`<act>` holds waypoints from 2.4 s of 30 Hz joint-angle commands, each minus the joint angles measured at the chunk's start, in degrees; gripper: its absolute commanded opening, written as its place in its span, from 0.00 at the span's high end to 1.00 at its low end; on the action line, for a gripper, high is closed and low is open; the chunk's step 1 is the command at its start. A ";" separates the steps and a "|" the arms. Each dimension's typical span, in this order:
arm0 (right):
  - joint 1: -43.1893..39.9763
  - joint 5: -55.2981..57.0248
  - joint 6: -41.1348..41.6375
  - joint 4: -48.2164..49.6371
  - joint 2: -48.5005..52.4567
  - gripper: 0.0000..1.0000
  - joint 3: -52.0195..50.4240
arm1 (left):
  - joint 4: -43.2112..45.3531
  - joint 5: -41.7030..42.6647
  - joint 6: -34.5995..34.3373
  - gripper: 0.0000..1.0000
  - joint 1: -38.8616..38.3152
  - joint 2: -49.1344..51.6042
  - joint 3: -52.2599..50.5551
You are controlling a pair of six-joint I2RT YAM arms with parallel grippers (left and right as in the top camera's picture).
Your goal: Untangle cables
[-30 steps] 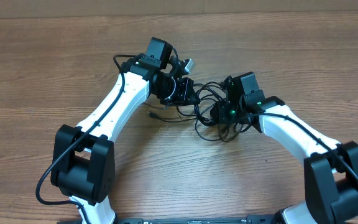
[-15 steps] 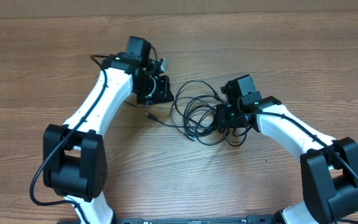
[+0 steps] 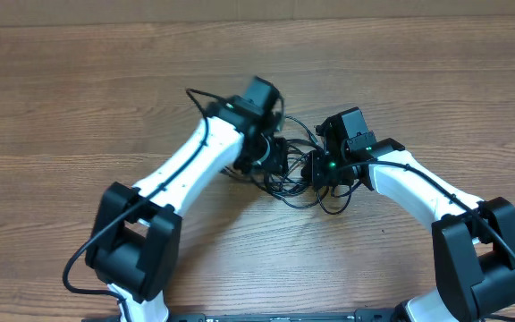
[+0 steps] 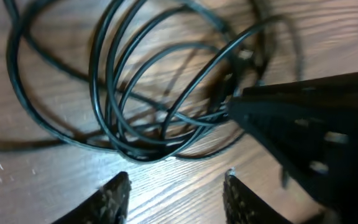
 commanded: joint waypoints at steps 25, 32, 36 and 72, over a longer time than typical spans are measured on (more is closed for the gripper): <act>-0.26 6.97 0.44 0.63 0.39 0.83 -0.42 | 18.10 -8.09 -19.43 0.60 -1.73 -0.13 -13.66; -0.26 7.08 0.44 2.49 0.72 0.68 -0.42 | 18.25 -8.11 -19.76 0.58 -2.67 -0.11 -13.66; -0.26 7.08 0.42 3.82 2.21 0.67 -0.42 | 18.27 -8.52 -21.20 0.58 -3.21 -0.11 -13.66; -0.33 20.63 0.48 -0.13 5.25 0.96 -0.42 | 14.93 -4.57 -14.97 0.96 0.79 -1.25 -11.61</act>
